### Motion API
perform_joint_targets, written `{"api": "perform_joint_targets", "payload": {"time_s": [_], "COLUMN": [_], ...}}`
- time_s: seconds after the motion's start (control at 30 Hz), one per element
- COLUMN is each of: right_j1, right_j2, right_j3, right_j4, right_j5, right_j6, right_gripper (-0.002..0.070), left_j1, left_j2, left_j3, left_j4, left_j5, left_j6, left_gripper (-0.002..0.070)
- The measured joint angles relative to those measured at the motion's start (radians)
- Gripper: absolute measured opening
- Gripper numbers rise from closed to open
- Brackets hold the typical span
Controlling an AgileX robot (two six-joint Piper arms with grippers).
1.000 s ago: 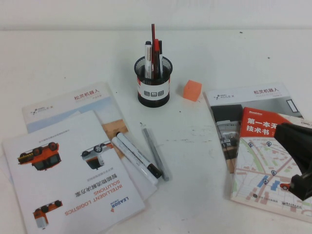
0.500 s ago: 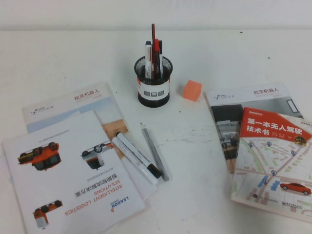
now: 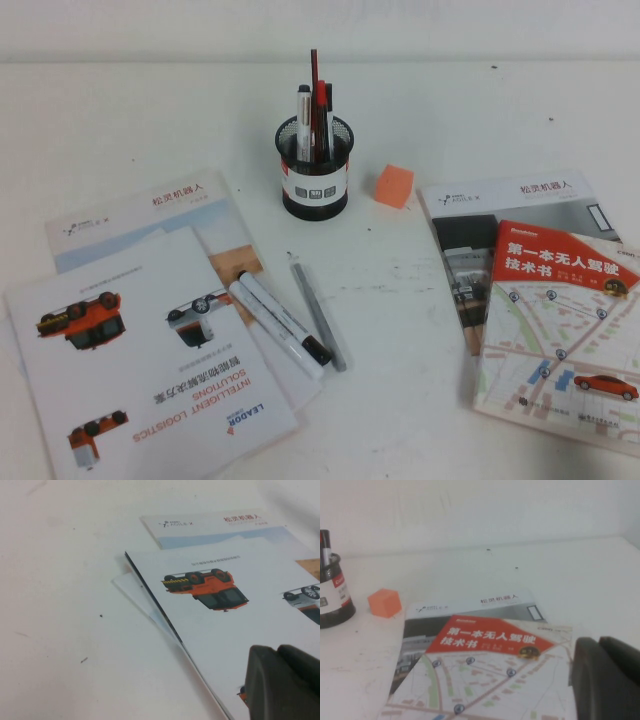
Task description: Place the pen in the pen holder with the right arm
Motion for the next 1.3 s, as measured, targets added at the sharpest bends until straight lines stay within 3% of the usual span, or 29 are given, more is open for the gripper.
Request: {"api": "perform_joint_targets", "payload": {"time_s": [0.47, 0.87, 1.3], "right_j1": [-0.008, -0.029, -0.029], "right_j2": [-0.069, -0.071, -0.071], "right_j3": [0.0, 0.0, 0.0], "right_j4": [-0.008, -0.142, -0.156], "right_j5": [0.236, 0.255, 0.255], "right_j6": [0.0, 0.136, 0.149], "right_gripper": [-0.0019, -0.0019, -0.0019], "left_j1": [0.0, 0.0, 0.0], "left_j2": [0.0, 0.0, 0.0], "left_j3": [0.0, 0.0, 0.0], "left_j4": [0.0, 0.0, 0.0], "left_j5": [0.0, 0.0, 0.0], "left_j6": [0.0, 0.0, 0.0], "left_gripper": [-0.0003, -0.0002, -0.0003]}}
